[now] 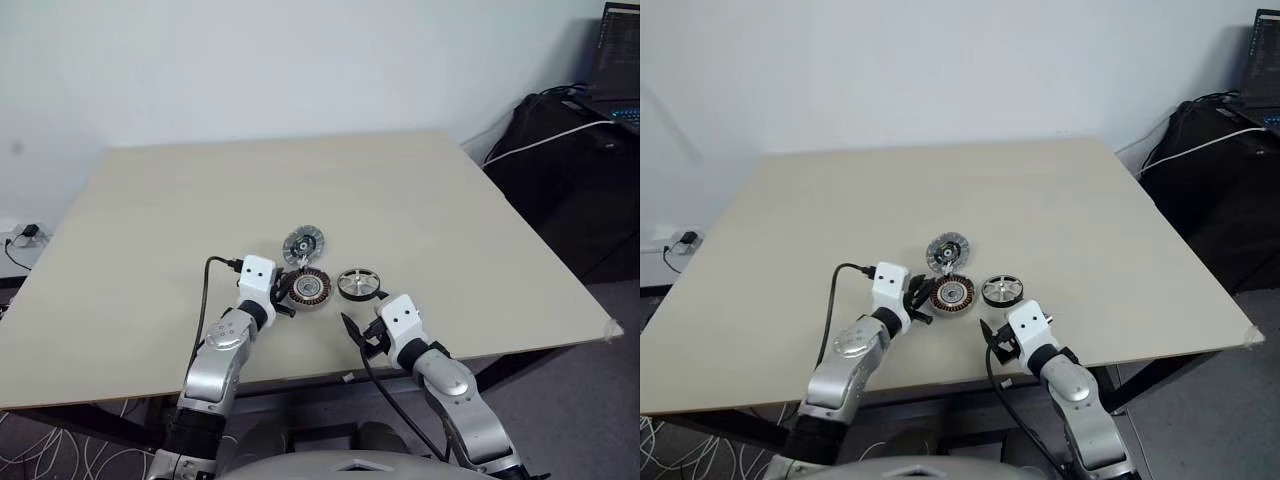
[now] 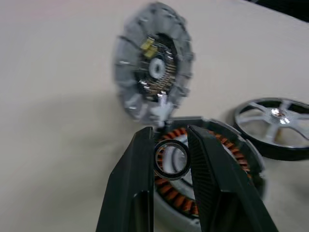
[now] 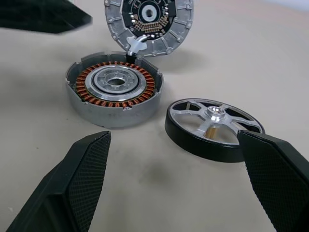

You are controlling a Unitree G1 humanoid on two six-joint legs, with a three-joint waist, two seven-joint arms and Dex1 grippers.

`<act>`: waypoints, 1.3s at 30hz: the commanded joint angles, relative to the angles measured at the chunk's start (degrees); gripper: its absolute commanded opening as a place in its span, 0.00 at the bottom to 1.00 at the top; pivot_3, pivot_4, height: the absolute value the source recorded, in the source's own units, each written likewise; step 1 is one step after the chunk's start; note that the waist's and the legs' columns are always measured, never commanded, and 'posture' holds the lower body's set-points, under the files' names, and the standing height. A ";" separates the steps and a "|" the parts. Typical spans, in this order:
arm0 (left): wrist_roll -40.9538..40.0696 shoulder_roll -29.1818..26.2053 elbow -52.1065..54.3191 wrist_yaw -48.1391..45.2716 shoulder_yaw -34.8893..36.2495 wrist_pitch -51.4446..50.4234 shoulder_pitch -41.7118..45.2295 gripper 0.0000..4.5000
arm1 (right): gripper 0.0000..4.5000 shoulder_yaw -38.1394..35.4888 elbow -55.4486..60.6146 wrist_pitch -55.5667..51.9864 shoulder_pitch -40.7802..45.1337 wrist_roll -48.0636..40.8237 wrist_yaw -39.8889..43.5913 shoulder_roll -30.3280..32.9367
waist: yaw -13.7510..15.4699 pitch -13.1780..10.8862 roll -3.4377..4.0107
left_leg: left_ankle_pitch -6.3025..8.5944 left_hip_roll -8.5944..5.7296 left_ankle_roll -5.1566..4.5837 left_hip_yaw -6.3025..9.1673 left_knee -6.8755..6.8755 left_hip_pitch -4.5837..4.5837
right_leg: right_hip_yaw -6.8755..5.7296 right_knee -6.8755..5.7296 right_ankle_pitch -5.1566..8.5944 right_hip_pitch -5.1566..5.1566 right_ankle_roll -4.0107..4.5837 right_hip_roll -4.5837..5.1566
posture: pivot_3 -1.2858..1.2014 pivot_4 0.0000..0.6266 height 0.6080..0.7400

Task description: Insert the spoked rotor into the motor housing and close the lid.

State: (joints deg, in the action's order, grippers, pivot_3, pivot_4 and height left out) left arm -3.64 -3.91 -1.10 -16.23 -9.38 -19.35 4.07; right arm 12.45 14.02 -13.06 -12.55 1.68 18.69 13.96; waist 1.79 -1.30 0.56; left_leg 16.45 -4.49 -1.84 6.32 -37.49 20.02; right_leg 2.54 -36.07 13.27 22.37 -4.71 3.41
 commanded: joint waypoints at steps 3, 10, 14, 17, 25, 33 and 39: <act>0.78 0.13 -4.37 -1.01 -1.22 -0.06 3.27 0.15 | 1.00 -0.65 2.86 0.42 0.12 -0.24 -0.67 -0.32 | -0.03 0.00 0.00 | 0.00 -0.01 0.00 0.00 0.00 0.00 | 0.00 0.00 0.00 0.00 0.00 0.01 | 0.52 0.00 1.00; 0.84 0.49 -7.76 -3.53 -2.85 0.73 5.01 0.15 | 1.00 -0.68 2.96 0.35 -0.08 -0.25 -0.79 -0.37 | -0.02 0.00 0.00 | 0.00 -0.01 -0.01 0.00 0.00 0.00 | 0.00 0.00 -0.01 0.00 0.00 0.02 | 0.52 0.00 1.00; 0.93 0.74 -7.73 -4.52 -3.65 0.93 5.33 0.15 | 1.00 -0.80 2.79 0.45 -0.18 -0.31 -0.75 -0.32 | -0.04 0.00 0.00 | 0.00 -0.01 -0.01 0.00 0.00 0.01 | 0.00 0.00 -0.04 0.00 0.05 0.02 | 0.52 0.00 1.00; 1.10 0.91 -7.93 -4.69 -3.95 0.83 5.52 0.15 | 1.00 -0.85 2.70 0.55 -0.30 -0.34 -0.74 -0.30 | -0.02 0.00 0.00 | 0.00 -0.01 -0.01 0.00 0.00 0.00 | 0.00 0.00 -0.05 0.00 0.08 0.02 | 0.52 0.00 1.00; 1.45 1.13 -8.48 -3.91 -3.54 0.25 5.77 0.31 | 1.00 -0.90 2.38 0.89 -0.50 -0.34 -0.79 -0.37 | -0.02 0.00 0.00 | -0.01 -0.01 -0.01 0.00 -0.01 0.00 | 0.00 0.00 -0.07 0.00 0.09 0.02 | 0.52 0.00 1.00; 0.95 1.89 -5.64 -0.98 -1.65 3.26 4.58 0.80 | 1.00 -0.88 2.13 1.08 -0.36 -0.31 -0.77 -0.40 | -0.04 0.01 0.00 | -0.01 -0.01 -0.01 0.00 -0.02 0.00 | 0.00 0.00 -0.13 0.00 0.17 0.02 | 0.52 0.00 1.00; -2.18 2.86 3.08 0.48 1.46 6.13 -0.84 0.52 | 1.00 -0.91 2.76 0.43 -0.16 -0.90 -0.43 -0.62 | -0.09 0.01 0.01 | 0.00 -0.01 -0.02 0.00 -0.01 0.01 | 0.03 0.00 -0.18 0.01 0.26 0.03 | 0.52 0.00 1.00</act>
State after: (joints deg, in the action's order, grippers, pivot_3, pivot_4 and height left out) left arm -4.58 -1.62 -2.53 -16.21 -9.13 -15.27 3.52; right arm 12.24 14.44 -13.04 -13.52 1.60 18.41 13.76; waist 1.70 -1.29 0.57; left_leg 16.45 -4.50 -1.86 6.32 -37.50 20.03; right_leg 2.56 -36.07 13.09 22.38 -4.45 3.45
